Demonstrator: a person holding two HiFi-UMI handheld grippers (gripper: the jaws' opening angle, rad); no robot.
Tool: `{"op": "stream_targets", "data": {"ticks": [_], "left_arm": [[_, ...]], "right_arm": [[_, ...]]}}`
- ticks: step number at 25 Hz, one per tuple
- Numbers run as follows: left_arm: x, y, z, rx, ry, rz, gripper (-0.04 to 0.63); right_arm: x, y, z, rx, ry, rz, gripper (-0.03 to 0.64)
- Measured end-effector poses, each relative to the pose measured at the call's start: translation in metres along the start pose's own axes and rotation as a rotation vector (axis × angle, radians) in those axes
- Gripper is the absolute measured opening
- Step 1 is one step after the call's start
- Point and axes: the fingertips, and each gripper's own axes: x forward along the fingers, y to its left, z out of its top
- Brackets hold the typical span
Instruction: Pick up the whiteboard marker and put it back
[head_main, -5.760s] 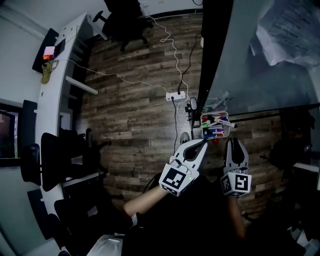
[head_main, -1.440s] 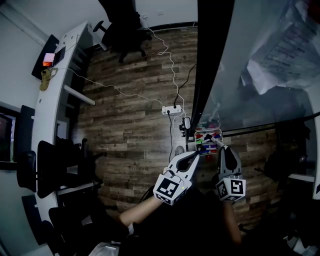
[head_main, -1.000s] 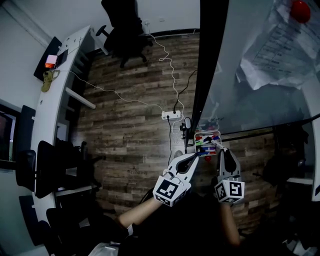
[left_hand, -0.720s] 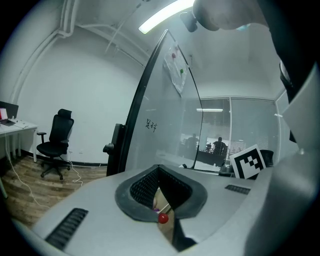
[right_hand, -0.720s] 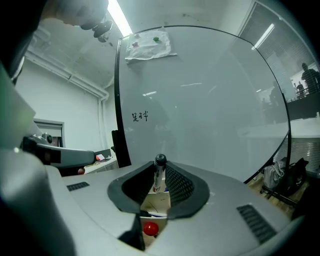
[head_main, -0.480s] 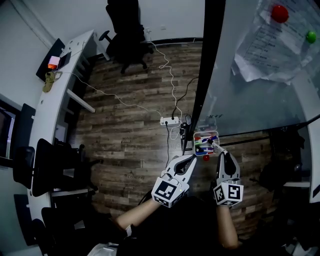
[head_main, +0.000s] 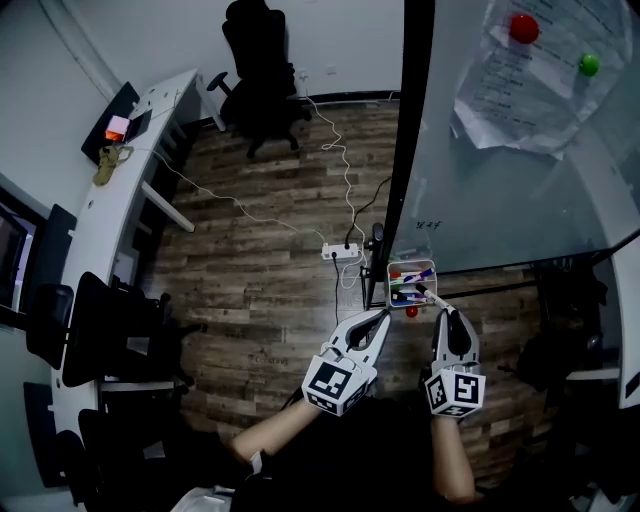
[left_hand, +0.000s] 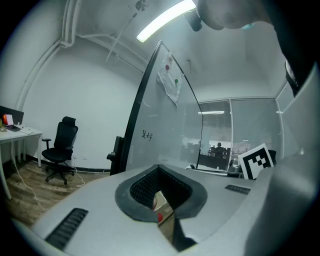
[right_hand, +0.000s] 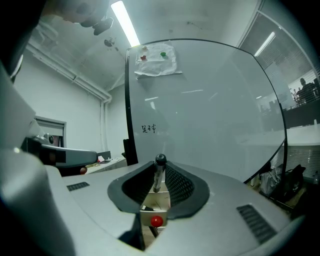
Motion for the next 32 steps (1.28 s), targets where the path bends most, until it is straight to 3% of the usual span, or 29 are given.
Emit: {"op": "stream_targets", "data": {"ticks": [14, 32], "left_arm": [[-0.016, -0.013, 0.020, 0.001, -0.015, 0.050, 0.008], [-0.005, -0.004, 0.048, 0.005, -0.026, -0.057, 0.008]], "right_arm": [[-0.037, 0.006, 0.019, -0.015, -0.005, 0.034, 0.078], [-0.060, 0.029, 0.052, -0.029, -0.041, -0.031, 0.078]]}}
